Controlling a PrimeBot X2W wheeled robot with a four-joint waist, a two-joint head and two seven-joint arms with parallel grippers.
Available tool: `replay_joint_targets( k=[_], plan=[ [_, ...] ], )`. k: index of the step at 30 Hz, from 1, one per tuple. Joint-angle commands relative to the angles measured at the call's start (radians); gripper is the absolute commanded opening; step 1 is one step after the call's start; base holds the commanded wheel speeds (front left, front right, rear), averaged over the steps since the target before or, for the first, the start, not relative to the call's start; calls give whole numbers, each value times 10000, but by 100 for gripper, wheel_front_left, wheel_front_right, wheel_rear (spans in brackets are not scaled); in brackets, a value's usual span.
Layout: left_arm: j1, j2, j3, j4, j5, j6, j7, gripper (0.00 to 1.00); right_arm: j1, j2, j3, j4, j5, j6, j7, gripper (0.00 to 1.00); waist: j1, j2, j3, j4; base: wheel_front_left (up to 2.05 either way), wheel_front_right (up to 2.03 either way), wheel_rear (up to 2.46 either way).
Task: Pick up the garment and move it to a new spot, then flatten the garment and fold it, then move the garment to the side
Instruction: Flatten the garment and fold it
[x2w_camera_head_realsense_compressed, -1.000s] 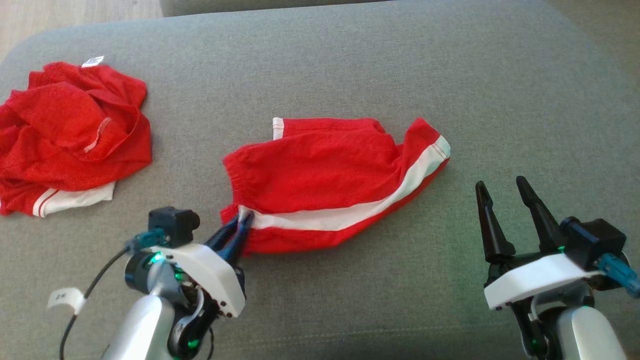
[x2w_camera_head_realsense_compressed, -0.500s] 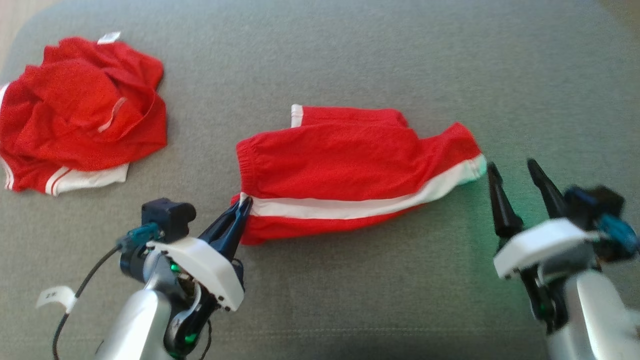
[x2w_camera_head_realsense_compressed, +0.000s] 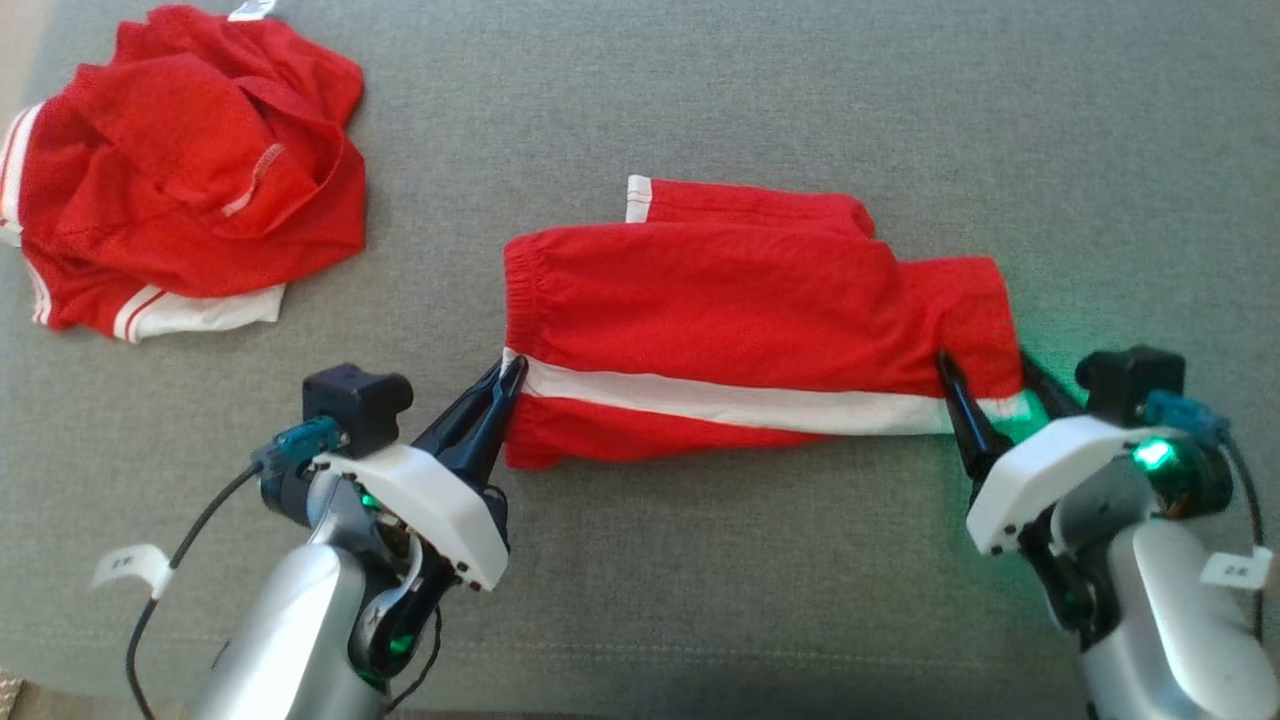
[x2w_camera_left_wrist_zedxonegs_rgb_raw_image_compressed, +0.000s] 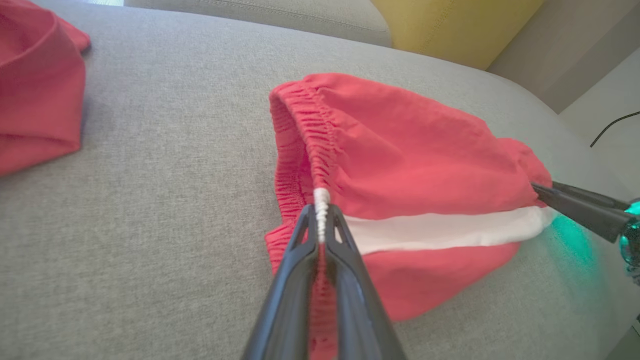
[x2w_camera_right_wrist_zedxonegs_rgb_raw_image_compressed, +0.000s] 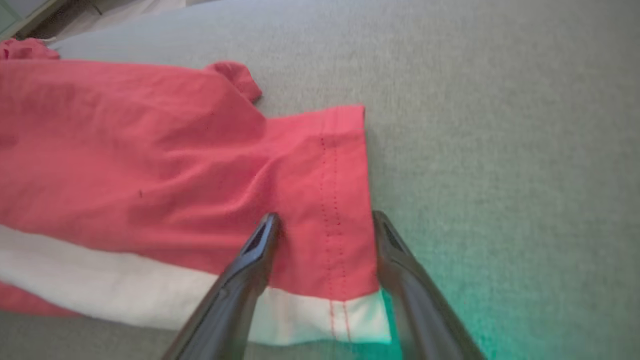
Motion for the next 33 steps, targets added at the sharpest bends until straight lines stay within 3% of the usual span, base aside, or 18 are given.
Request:
replay_joint_targets(
  k=[1, 17, 25, 33],
  plan=[
    [-441, 140, 345, -252, -51, -16, -95, 0, 90, 88, 195, -372, 114, -7, 29, 0, 0, 0, 12, -33, 0, 0, 0],
    [-780, 437, 831, -858, 380, 407, -1620, 0, 283, 399, -474, -2816, 442, -7, -796, 0, 0, 0, -968, -454, 0, 0, 0],
    [-1118, 755, 1114, -2364, 672, 649, -1990, 0, -151, 319, -717, -4723, 630, -7, -311, 0, 0, 0, -1831, -661, 0, 0, 0],
    [-1001, 1007, 1248, -4397, 845, 957, -1664, 0, 91, 460, -1054, -6505, 674, -7, 513, 0, 0, 0, -2468, -837, 0, 0, 0]
  ],
)
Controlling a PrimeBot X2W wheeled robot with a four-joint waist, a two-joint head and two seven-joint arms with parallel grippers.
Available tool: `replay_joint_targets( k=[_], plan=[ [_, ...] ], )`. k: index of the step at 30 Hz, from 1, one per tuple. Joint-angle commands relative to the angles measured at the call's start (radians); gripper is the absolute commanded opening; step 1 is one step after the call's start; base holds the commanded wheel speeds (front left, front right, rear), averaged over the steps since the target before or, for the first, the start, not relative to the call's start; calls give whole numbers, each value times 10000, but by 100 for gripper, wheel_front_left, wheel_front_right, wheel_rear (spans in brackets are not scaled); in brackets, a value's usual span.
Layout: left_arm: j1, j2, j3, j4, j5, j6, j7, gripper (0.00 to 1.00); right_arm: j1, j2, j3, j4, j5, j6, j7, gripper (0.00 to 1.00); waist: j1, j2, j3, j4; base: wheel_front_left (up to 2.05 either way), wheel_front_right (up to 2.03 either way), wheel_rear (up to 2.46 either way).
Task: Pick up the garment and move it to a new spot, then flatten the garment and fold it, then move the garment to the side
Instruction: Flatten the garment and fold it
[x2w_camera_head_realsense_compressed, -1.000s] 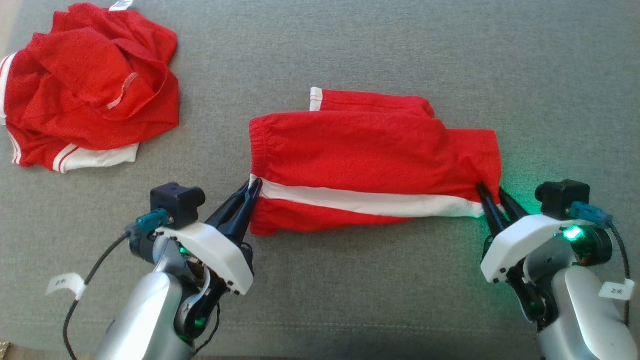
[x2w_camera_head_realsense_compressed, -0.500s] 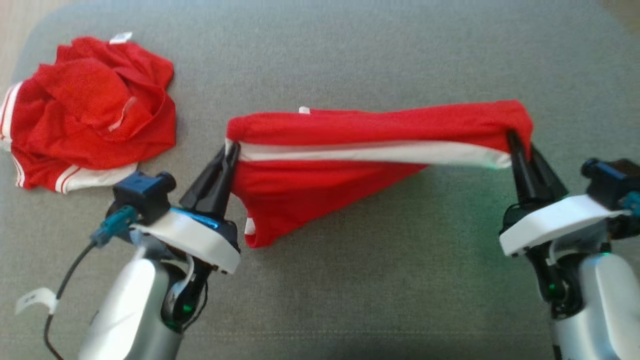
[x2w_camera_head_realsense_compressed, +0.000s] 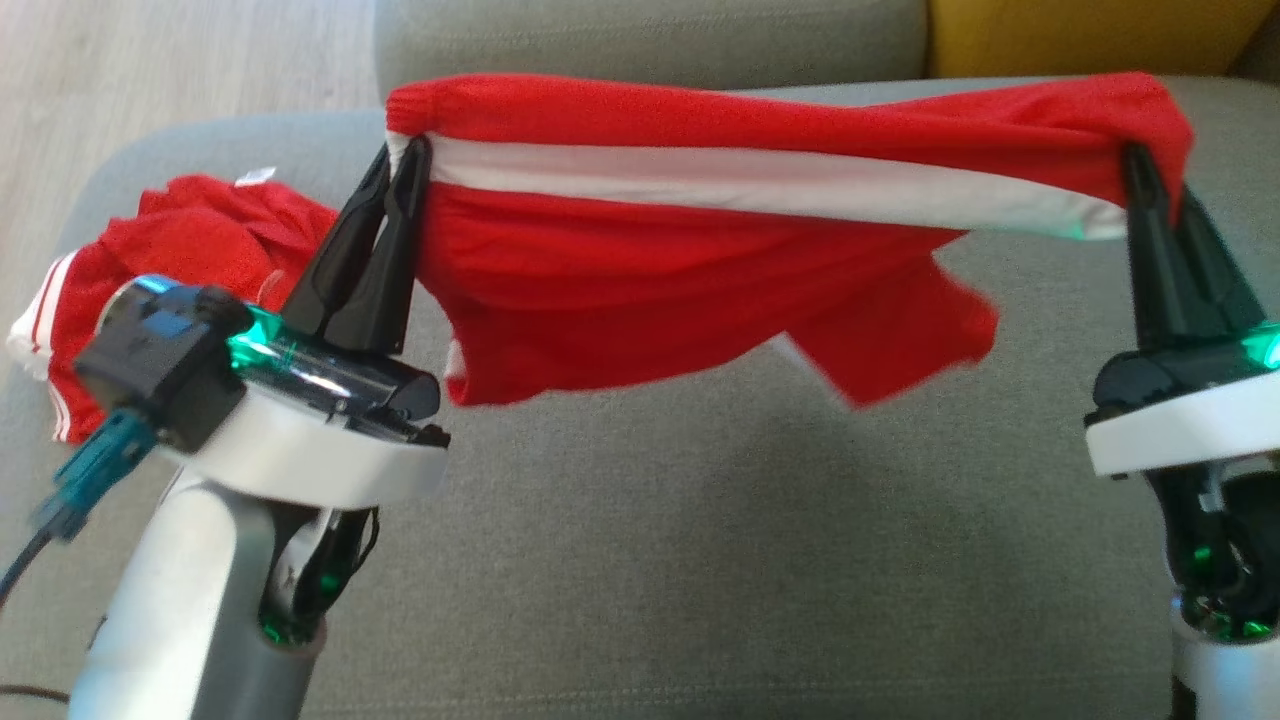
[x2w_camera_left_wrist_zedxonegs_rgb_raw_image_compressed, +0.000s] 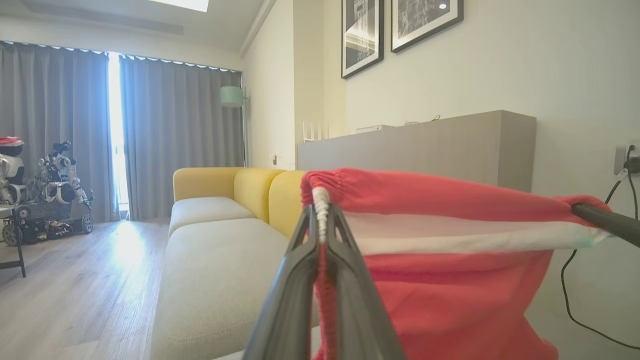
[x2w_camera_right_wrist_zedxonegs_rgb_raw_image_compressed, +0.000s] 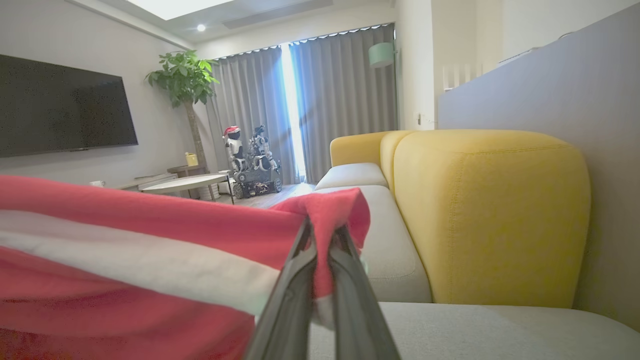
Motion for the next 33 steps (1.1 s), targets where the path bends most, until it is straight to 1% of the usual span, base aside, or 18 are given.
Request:
replay_joint_targets(
  k=[1, 5, 10, 13, 15, 19, 23, 26, 30, 33],
  plan=[
    [-314, 317, 513, -505, 49, 108, 79, 0, -160, 73, 118, -479, 75, -7, 117, 0, 0, -1, -112, -80, 0, 0, 0],
    [42, 343, 489, -1050, -18, 257, 334, 0, 162, 196, 26, -898, 147, -7, 377, 0, 0, -1, -147, -128, 0, 0, 0],
    [80, 346, 504, -983, -159, 259, 359, 0, 174, 285, -44, -935, 264, -7, 562, 0, 0, -1, 30, -132, 0, 0, 0],
    [-291, 298, 555, -646, -369, 113, 266, 0, -201, 309, -122, -713, 424, -7, 618, 0, 0, -1, 327, -101, 0, 0, 0],
    [-778, 229, 597, -262, -579, -70, 152, 0, -664, 314, -184, -461, 528, -7, 635, 0, 0, -1, 623, -65, 0, 0, 0],
    [-2488, 117, 706, 962, -873, -449, -226, 0, -2151, 189, -252, 285, 654, -7, 624, 0, 0, -1, 1468, 29, 0, 0, 0],
    [-4825, 16, 627, 2591, -1021, -758, -793, 0, -4339, 59, -242, 1580, 874, -7, 430, 0, 0, -1, 2380, 54, 0, 0, 0],
    [-6639, -20, 424, 4095, -1007, -887, -1254, 0, -6228, -40, -55, 2958, 971, -7, 44, 0, 0, -1, 2917, 44, 0, 0, 0],
    [-8593, -48, 85, 6376, -935, -955, -1676, 0, -8419, 80, 315, 5336, 1094, -7, -839, 0, 0, -1, 3344, -83, 0, 0, 0],
    [-9240, -191, -409, 7937, -1017, -967, -1779, 0, -9416, 211, 622, 7474, 1026, -7, -1498, 0, 0, -1, 3546, -168, 0, 0, 0]
  ],
)
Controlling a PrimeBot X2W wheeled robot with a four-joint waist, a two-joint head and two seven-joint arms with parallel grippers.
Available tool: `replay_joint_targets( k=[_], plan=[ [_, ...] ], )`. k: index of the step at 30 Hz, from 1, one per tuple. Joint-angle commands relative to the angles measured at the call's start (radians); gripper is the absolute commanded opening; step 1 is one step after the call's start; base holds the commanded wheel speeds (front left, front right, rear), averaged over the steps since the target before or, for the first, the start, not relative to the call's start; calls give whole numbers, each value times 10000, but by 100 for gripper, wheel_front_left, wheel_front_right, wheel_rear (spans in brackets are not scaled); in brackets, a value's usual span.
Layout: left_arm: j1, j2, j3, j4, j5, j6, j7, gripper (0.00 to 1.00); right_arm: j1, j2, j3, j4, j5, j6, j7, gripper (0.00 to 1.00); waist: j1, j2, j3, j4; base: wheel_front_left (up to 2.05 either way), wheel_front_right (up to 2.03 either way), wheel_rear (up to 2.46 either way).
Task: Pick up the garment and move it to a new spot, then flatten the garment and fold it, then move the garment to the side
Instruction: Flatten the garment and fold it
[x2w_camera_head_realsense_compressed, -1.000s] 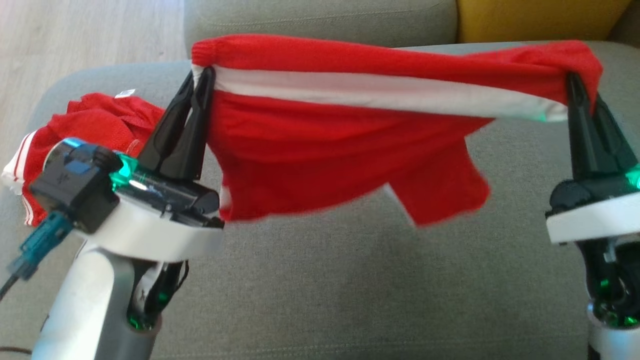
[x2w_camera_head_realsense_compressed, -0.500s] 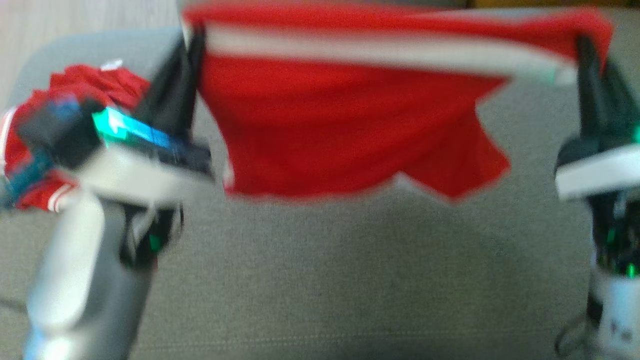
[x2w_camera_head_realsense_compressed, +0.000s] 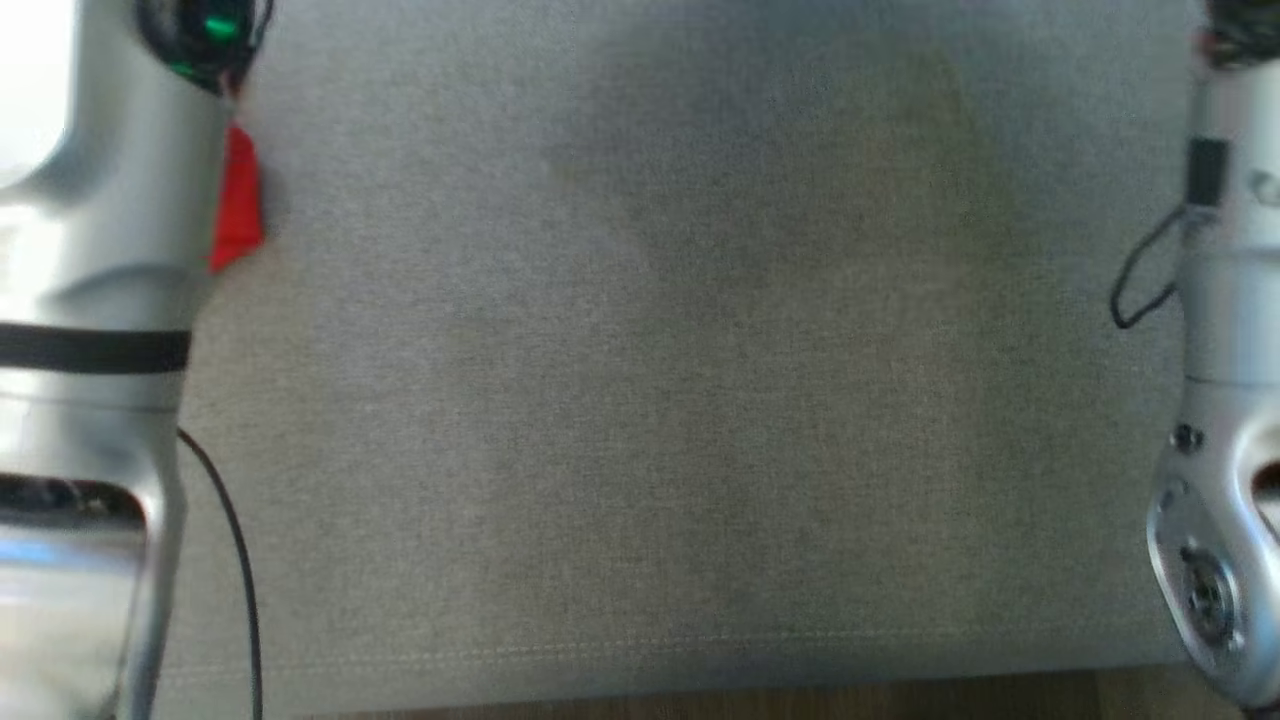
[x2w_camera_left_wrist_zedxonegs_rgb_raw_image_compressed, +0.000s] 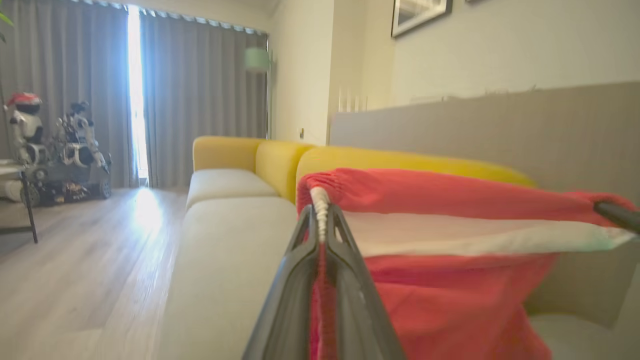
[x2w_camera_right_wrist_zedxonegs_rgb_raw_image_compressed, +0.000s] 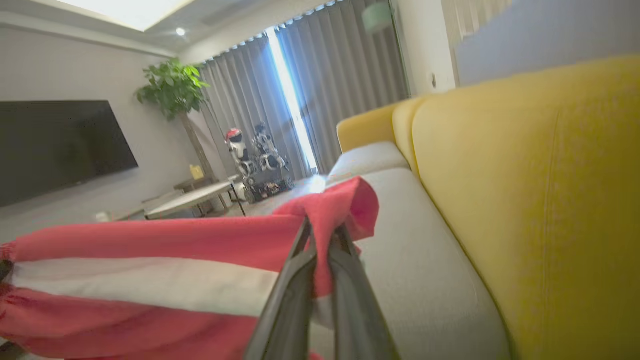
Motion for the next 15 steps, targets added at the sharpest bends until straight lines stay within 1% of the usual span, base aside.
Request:
replay_joint_targets(
  k=[1, 4, 5, 8, 10, 12, 15],
  plan=[
    [-268, 176, -218, 577, -122, -56, -103, 0, -365, 264, 355, 1004, -12, -7, -390, 0, -2, 0, 238, -122, 0, 0, 0],
    [-73, -79, -546, 1634, -564, -58, -114, 0, -625, 346, 722, 2903, 75, -7, -892, 0, -2, 0, 370, -153, 0, 0, 0],
    [-73, -79, -546, 1634, -564, -58, -114, 0, -625, 346, 722, 2903, 75, -7, -892, 0, -2, 0, 370, -153, 0, 0, 0],
    [479, -326, -759, 2524, -1087, -59, -116, 0, -465, 383, 1142, 4551, 212, -7, -1122, 0, -2, 0, 421, -153, 0, 0, 0],
    [960, -509, -895, 3058, -1455, -59, -117, 0, -214, 393, 1319, 5438, 369, -7, -1217, 0, -2, 0, 395, -125, 0, 0, 0],
    [1443, -661, -1095, 3377, -1791, -60, -118, 0, 62, 397, 1511, 6081, 547, -7, -1290, 0, -2, 0, 367, -79, 0, 0, 0],
    [2239, -774, -1307, 3388, -2172, -60, -118, 0, 608, 400, 1779, 6654, 853, -7, -1469, 0, -2, 0, 219, -14, 0, 0, 0]
  ],
)
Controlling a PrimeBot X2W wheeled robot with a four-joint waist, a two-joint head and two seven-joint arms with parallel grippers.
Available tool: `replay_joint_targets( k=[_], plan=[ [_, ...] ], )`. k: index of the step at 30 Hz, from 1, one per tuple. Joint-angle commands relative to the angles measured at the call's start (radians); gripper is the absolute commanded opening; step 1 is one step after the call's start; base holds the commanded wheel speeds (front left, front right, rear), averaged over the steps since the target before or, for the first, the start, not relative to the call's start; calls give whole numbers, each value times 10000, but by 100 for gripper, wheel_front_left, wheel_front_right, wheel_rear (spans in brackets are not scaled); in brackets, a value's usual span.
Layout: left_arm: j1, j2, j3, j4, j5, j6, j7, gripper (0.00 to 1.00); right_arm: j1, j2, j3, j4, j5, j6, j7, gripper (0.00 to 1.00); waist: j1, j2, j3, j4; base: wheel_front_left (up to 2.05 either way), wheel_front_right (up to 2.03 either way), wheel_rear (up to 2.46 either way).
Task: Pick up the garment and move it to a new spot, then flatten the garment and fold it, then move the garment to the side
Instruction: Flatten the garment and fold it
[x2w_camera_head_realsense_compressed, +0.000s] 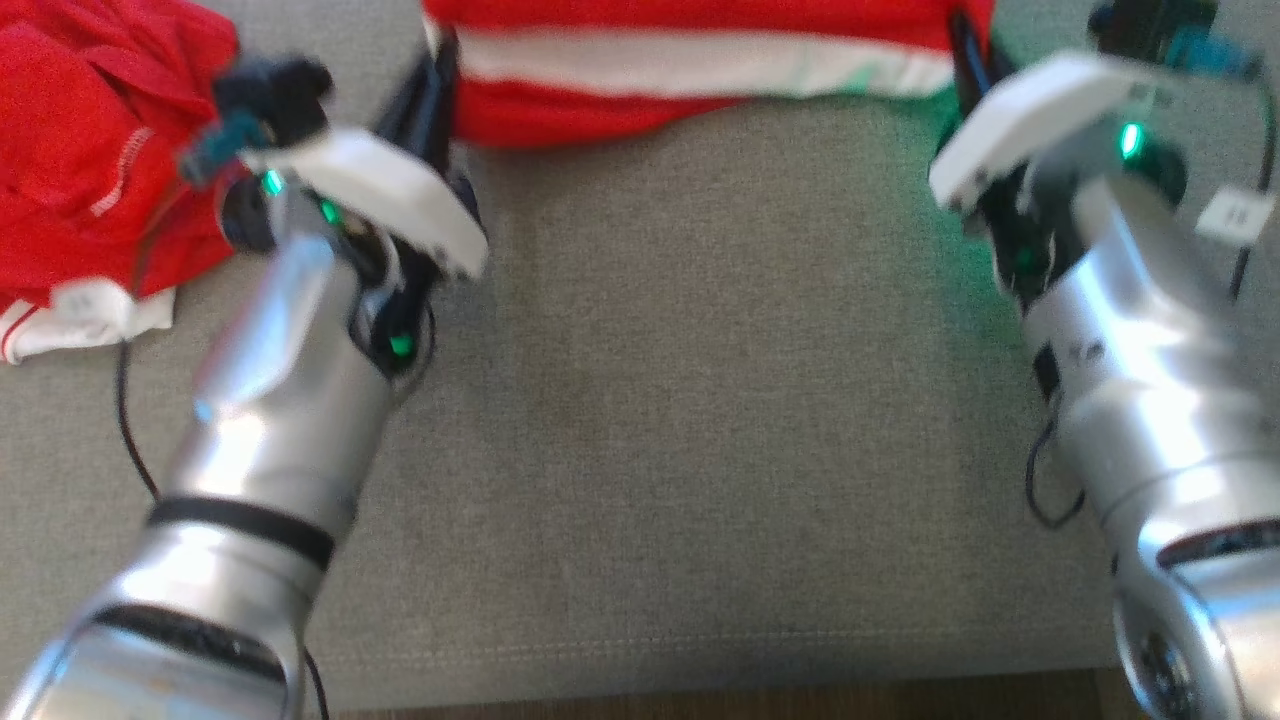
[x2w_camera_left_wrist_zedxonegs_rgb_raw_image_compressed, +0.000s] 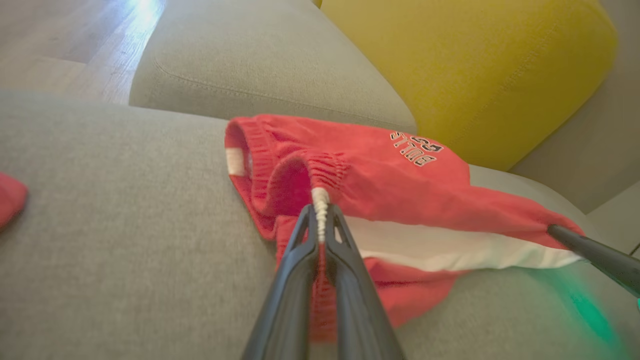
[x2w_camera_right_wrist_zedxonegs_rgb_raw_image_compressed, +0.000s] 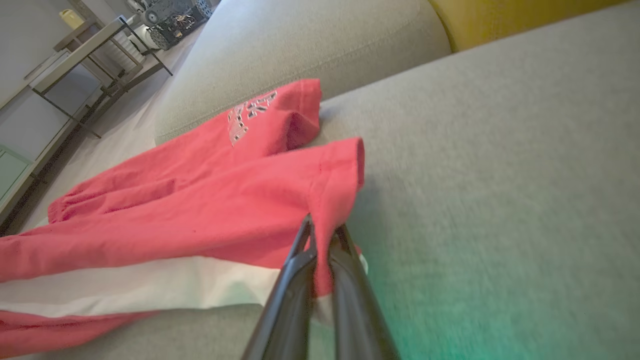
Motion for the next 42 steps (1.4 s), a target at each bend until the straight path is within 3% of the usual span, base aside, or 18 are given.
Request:
replay_joint_targets(
  k=[1, 5, 14, 19, 25, 33, 42],
  plan=[
    [-56, 266, 75, -383, -49, -58, -49, 0, 135, 228, 179, -250, 194, -7, -201, 0, -1, 0, -100, 43, 0, 0, 0],
    [1017, 425, 17, -1092, -74, -58, -50, 0, 1051, 222, 477, -310, 613, -7, -597, 0, -1, 0, -457, 121, 0, 0, 0],
    [4777, 940, 750, -4175, 855, -59, -50, 0, 4546, -436, 1086, -2492, 1547, -7, -1271, 0, -1, 0, -1925, 88, 0, 0, 0],
    [6892, 1016, 1147, -5681, 1431, 87, -51, 0, 6725, -724, 742, -4169, 1699, -7, -1056, 0, -1, 0, -2627, 77, 0, 0, 0],
    [8871, 999, 1221, -6928, 1664, 548, -51, 0, 9404, -542, -252, -6610, 1186, -7, -240, 0, -1, 0, -3265, 111, 0, 0, 0],
    [9993, 1124, 1066, -8180, 1673, 1049, 330, 0, 11833, 117, -1525, -10199, -70, -7, 1329, 0, -1, 0, -3378, 175, 0, 0, 0],
    [9640, 1197, 1129, -8638, 1482, 1097, 769, 0, 11601, 225, -1777, -11654, -315, -7, 1979, 0, -1, 0, -3001, 344, 0, 0, 0]
  ],
)
